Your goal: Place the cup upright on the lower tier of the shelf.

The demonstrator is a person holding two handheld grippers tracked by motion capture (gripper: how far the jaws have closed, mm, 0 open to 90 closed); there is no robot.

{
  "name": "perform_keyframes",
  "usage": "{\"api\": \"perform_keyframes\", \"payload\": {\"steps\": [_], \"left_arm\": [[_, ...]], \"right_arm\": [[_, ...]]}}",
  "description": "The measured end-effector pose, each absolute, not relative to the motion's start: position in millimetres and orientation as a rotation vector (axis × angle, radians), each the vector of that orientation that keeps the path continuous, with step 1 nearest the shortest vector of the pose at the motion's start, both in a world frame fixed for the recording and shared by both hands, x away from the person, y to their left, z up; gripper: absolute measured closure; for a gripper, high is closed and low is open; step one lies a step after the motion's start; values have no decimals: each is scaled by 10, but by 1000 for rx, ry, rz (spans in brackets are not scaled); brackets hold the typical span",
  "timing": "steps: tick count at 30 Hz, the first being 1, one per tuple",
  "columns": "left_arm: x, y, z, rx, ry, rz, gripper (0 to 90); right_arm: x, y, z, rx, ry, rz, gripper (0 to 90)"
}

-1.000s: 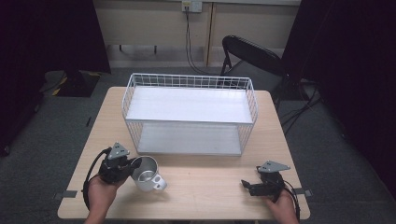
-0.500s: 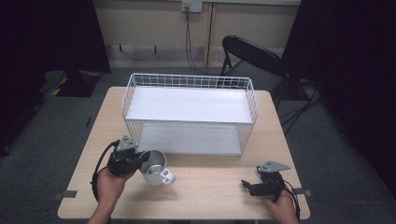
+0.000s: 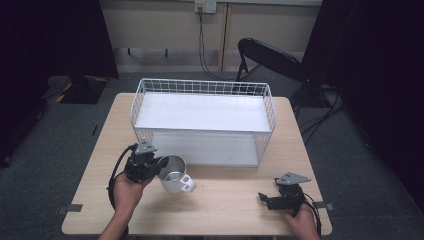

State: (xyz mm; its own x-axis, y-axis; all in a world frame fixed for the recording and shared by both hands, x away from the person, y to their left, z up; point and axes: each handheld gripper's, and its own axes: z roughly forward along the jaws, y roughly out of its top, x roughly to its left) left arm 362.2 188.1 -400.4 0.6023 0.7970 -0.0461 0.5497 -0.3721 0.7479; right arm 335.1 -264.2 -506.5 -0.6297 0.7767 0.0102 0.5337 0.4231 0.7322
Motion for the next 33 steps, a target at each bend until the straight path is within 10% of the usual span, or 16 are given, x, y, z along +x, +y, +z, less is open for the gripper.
{"api": "perform_keyframes", "payload": {"steps": [33], "left_arm": [[3876, 1529, -3983, 2009, 1119, 515, 823]], "right_arm": [[3351, -2642, -5064, 1127, 2352, 1031, 129]]}}
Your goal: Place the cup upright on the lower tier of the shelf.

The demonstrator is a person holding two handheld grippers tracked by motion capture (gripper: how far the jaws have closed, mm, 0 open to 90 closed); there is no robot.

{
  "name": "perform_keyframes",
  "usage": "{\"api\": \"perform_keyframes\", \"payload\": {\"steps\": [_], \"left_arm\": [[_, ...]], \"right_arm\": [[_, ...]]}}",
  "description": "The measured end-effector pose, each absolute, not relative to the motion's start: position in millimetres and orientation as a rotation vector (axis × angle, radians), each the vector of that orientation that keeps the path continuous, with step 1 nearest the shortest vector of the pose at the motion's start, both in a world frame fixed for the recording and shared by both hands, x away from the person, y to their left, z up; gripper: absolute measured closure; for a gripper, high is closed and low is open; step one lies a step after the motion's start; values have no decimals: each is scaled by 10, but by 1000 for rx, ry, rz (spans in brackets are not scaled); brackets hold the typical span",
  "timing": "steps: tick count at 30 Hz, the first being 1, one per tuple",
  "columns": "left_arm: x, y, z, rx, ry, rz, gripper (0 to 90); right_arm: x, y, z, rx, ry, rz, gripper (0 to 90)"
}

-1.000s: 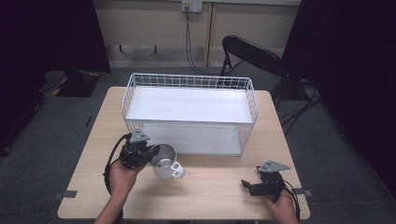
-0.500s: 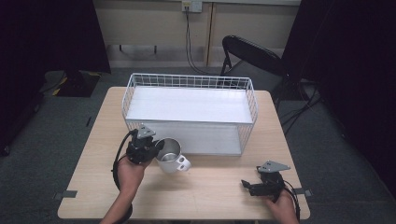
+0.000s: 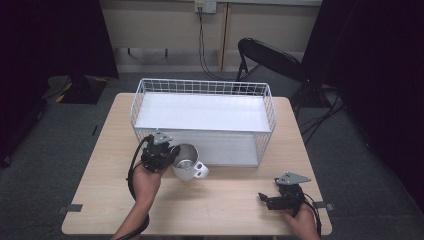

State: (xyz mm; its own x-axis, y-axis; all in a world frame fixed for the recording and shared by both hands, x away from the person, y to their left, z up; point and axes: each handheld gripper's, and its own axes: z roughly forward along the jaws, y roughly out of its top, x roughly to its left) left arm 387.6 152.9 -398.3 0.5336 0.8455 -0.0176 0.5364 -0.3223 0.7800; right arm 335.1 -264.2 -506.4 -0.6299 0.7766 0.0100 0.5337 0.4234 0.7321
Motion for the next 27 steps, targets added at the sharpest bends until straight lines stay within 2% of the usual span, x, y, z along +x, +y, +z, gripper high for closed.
{"api": "perform_keyframes", "payload": {"steps": [27], "left_arm": [[4051, 1432, -4048, 1970, 1214, 583, 822]], "right_arm": [[3351, -2642, -5064, 1127, 2353, 1032, 129]]}}
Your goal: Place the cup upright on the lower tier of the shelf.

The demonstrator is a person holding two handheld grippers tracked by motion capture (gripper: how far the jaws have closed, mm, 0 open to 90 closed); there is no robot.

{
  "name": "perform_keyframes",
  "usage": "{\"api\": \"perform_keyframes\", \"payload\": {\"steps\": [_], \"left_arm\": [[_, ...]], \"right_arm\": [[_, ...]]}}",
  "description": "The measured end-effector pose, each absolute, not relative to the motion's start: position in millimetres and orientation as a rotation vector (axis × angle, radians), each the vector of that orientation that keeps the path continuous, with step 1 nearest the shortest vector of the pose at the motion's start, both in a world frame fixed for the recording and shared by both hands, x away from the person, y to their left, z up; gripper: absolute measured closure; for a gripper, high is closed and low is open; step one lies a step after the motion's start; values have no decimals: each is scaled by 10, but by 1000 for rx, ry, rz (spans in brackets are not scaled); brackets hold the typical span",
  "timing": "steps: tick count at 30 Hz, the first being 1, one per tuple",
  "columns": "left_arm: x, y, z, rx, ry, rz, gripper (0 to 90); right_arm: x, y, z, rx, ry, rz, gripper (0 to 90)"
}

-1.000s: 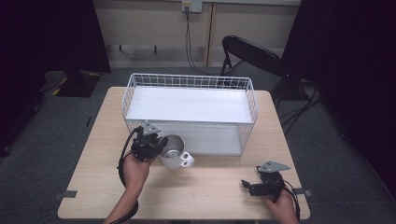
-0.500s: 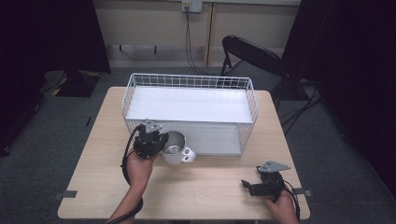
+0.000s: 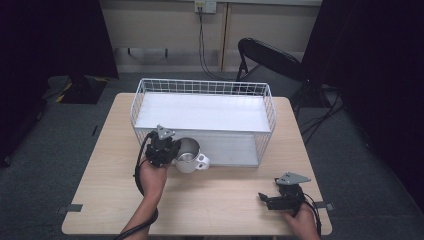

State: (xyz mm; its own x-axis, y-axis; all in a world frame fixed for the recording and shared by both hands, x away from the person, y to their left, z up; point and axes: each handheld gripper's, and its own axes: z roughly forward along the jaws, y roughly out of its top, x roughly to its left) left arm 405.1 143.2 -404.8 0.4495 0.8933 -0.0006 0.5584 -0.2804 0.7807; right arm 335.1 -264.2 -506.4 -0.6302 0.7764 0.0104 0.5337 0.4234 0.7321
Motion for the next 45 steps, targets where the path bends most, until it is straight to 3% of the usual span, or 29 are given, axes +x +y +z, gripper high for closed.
{"api": "perform_keyframes", "payload": {"steps": [45], "left_arm": [[4191, 1371, -4109, 1900, 1303, 667, 813]], "right_arm": [[3351, -2642, -5065, 1127, 2352, 1031, 129]]}}
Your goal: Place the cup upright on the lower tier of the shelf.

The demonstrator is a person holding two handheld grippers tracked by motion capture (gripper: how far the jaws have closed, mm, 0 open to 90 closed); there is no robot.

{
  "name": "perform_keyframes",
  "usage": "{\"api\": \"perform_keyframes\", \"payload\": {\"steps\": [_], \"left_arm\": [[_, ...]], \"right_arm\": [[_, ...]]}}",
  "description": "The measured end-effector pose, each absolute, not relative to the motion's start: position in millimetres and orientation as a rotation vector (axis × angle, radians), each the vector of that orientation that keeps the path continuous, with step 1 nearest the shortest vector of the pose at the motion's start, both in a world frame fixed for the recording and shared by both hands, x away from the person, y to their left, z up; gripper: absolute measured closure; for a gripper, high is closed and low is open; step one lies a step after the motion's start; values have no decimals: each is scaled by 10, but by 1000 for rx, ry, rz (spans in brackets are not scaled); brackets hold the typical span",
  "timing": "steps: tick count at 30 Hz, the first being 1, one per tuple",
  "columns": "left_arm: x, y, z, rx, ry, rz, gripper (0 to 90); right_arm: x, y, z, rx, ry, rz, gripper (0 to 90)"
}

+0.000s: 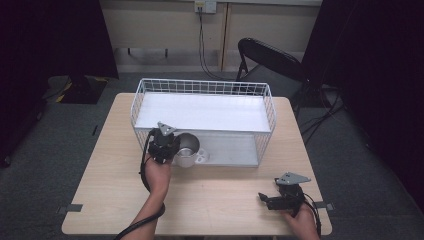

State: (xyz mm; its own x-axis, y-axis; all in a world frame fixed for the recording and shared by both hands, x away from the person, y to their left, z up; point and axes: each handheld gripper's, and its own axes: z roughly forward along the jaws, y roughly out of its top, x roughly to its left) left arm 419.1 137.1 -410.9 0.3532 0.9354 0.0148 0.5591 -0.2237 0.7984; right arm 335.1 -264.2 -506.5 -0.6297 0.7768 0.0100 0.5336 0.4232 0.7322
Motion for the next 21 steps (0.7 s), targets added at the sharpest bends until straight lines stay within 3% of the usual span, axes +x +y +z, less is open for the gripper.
{"api": "perform_keyframes", "payload": {"steps": [14, 21], "left_arm": [[4211, 1388, -4076, 1866, 1297, 648, 801], [4205, 1418, -4083, 1853, 1309, 637, 672]], "right_arm": [[3351, -2642, -5065, 1127, 2352, 1031, 129], [3351, -2642, -5065, 1126, 2352, 1031, 129]]}}
